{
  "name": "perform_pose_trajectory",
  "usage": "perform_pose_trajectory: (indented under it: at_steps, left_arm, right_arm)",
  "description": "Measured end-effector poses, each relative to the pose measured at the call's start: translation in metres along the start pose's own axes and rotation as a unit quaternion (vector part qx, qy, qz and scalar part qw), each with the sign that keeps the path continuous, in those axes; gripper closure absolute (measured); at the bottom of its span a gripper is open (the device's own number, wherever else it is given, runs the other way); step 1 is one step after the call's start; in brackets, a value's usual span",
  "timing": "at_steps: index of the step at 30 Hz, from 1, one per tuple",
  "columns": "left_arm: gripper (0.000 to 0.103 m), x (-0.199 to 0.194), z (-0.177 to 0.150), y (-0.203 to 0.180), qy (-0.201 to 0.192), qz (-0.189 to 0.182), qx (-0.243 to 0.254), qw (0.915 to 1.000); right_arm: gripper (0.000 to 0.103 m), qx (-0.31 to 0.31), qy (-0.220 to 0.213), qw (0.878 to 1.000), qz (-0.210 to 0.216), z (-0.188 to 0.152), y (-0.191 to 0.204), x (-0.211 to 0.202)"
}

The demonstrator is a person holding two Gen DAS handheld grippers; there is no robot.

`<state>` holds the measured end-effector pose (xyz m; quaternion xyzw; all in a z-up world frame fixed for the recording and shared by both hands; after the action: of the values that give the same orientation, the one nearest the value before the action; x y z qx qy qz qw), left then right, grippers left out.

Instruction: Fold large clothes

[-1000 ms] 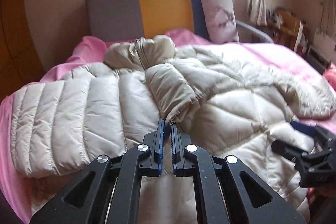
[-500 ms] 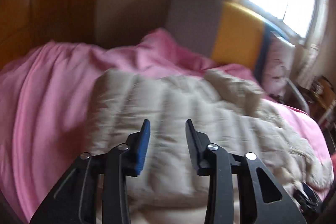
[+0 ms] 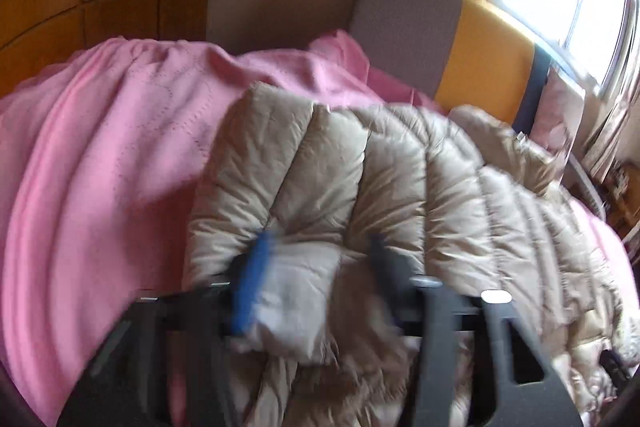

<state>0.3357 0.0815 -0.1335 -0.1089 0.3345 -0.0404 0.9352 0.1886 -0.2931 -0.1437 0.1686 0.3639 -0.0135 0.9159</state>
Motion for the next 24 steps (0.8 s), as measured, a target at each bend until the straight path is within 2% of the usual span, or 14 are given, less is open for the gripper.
perform_pose_trajectory:
  at_steps: [1,2,3,4,7,11,12,15,18,21,24]
  left_arm:
    - [0.010,-0.014,0.001,0.004,-0.026,0.005,-0.007,0.9996]
    - [0.010,-0.030,0.002,0.008,-0.056,0.013,-0.015,0.9982]
    - [0.010,-0.045,0.002,0.014,-0.073,0.015,-0.026,0.9969]
    - [0.010,-0.055,-0.001,0.017,-0.073,0.011,-0.036,0.9966]
    - [0.010,-0.063,-0.016,0.026,-0.052,0.016,-0.040,0.9977]
    - [0.010,-0.045,-0.059,0.031,0.037,0.017,-0.020,0.9990]
    - [0.010,-0.043,-0.064,0.035,0.047,0.018,-0.025,0.9984]
    - [0.010,-0.053,-0.067,0.038,0.040,0.010,-0.039,0.9984]
    - [0.010,-0.063,-0.071,0.038,0.051,0.008,-0.037,0.9980]
    - [0.010,-0.081,-0.076,0.046,0.053,0.014,-0.024,0.9982]
    - [0.010,-0.098,-0.088,0.055,0.061,0.015,0.000,0.9980]
  right_arm:
    - [0.002,0.000,0.000,1.000,0.000,0.000,0.000,0.000]
    - [0.002,-0.001,0.000,1.000,0.000,0.000,0.000,0.000]
    - [0.002,-0.001,-0.001,1.000,0.000,0.000,0.000,0.000]
    - [0.002,-0.001,-0.001,1.000,0.000,0.000,0.000,0.000]
    - [0.002,0.000,-0.001,1.000,0.001,0.000,0.000,0.001]
    - [0.002,-0.002,0.000,1.000,0.000,-0.001,0.000,0.000]
    - [0.002,-0.004,0.001,1.000,0.000,-0.002,0.000,0.000]
    - [0.002,-0.004,0.002,1.000,0.005,-0.002,-0.001,-0.001]
    - [0.002,0.002,0.007,1.000,0.010,0.001,-0.002,-0.007]
    - [0.002,0.011,-0.001,1.000,0.017,0.001,-0.007,-0.030]
    - [0.002,0.047,-0.008,0.999,0.001,-0.005,-0.032,-0.058]
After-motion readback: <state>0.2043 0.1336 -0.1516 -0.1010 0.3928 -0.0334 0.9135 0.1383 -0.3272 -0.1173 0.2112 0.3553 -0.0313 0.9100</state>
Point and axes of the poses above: each gripper's, at about its wrist camera, not at the fingertips, and x roughly the way its jaws point, y to its left, z to its top, the point moved 10 cm from there along x, roughly the way its jaws point
